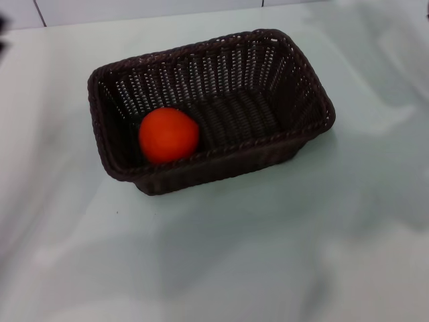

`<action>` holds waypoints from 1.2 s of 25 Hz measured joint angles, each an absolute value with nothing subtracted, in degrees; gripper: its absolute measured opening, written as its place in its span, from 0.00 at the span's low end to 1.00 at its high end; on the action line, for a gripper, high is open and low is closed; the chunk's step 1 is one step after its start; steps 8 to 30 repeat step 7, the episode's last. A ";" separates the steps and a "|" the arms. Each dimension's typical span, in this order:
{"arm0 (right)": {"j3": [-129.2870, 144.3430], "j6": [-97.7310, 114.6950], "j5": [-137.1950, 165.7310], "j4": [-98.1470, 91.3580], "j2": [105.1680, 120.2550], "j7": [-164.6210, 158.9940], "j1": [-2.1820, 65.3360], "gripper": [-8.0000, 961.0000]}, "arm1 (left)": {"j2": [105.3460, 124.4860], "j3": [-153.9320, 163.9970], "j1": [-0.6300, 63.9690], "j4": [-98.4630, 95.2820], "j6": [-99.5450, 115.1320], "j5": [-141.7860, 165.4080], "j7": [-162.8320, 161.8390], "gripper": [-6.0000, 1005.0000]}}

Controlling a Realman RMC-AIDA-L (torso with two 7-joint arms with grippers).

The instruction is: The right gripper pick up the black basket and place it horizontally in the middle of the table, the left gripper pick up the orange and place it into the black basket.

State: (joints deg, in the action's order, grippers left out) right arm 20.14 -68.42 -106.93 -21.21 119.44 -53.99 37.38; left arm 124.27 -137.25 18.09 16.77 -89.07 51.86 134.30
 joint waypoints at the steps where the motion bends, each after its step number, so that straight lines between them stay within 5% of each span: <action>1: 20.13 -68.48 -109.76 -19.64 119.46 -48.34 37.27 0.69 | 124.28 -139.14 17.54 14.78 -90.65 50.29 136.42 0.90; 7: 20.01 -70.69 -121.67 -12.10 119.58 -20.51 37.53 0.69 | 124.30 -149.19 14.26 7.91 -96.75 45.98 141.02 0.90; 30: 20.01 -70.69 -121.67 -12.10 119.58 -20.51 37.53 0.69 | 124.30 -149.19 14.26 7.91 -96.75 45.98 141.02 0.90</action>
